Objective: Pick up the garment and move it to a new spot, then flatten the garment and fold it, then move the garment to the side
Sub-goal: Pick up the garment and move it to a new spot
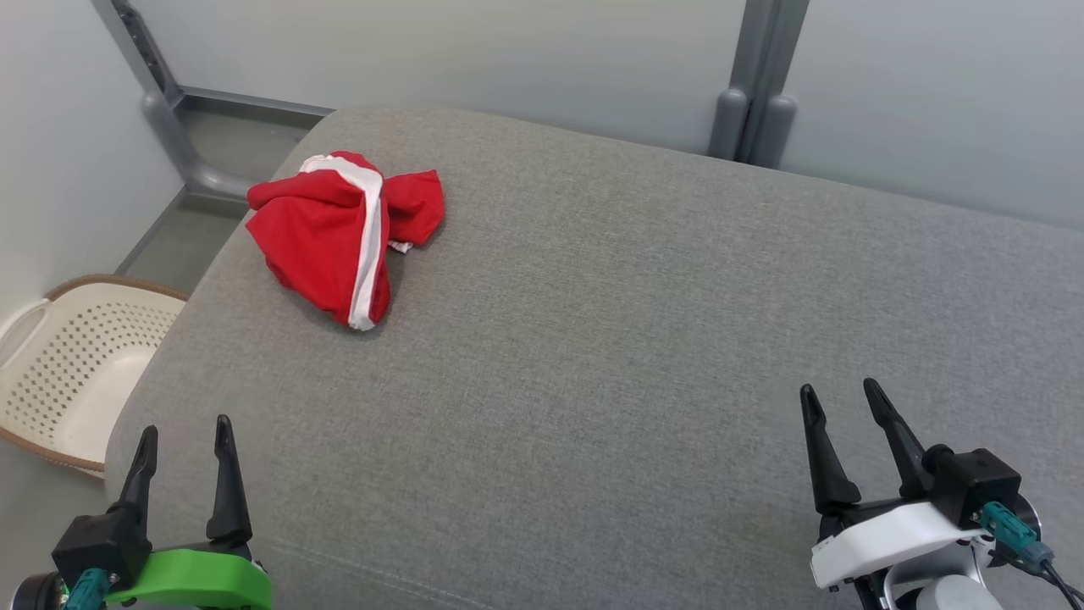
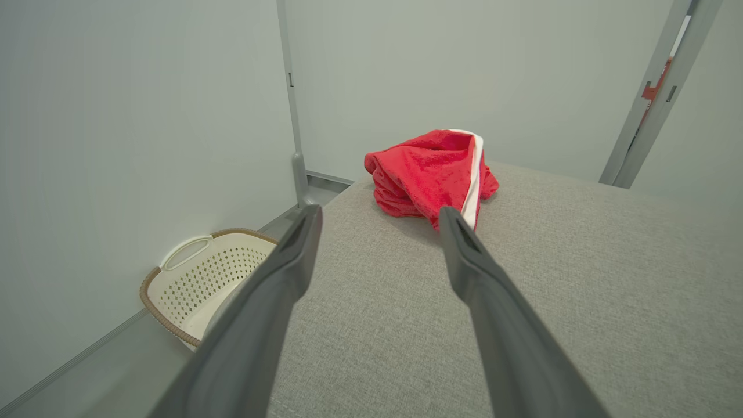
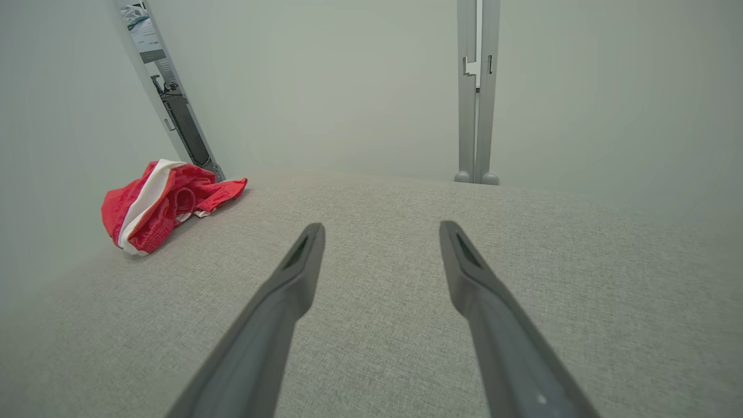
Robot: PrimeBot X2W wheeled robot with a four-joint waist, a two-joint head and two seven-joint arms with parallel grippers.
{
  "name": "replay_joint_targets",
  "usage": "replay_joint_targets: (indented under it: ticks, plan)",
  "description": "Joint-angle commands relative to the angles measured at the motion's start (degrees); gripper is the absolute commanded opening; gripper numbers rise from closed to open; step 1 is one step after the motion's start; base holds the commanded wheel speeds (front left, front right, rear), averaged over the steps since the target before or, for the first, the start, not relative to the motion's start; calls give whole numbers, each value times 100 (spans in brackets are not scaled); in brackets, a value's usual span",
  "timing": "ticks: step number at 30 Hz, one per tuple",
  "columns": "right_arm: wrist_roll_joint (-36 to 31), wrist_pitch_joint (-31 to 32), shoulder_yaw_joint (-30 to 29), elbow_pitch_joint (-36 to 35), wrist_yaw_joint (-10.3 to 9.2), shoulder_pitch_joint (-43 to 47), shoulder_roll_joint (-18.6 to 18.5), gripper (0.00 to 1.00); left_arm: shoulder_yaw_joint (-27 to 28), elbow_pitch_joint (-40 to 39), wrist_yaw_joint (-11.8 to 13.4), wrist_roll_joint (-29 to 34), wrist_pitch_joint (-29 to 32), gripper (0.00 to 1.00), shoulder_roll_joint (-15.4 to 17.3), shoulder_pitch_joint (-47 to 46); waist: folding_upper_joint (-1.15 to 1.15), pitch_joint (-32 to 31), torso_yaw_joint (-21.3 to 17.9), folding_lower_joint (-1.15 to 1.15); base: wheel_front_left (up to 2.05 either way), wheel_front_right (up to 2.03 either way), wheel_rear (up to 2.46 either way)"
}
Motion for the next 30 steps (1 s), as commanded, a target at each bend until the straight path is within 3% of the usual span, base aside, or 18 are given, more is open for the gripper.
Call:
replay_joint_targets:
  ticks: [1, 14, 30]
  plan:
    - [-23, -16, 0, 18, -9, -59, -15, 100, 12, -8, 37, -39, -16, 100, 33, 79, 0, 41, 254, 0, 0, 0, 0]
    - [-50, 1, 40, 86, -9, -148, -72, 100, 126, -26, 42, -68, -16, 100, -26, 143, 0, 103, 627, 0, 0, 0, 0]
    - [-79, 48, 39, 31, -10, -240, -138, 100, 245, -40, 18, -148, -16, 100, 34, -217, 0, 262, 394, 0, 0, 0, 0]
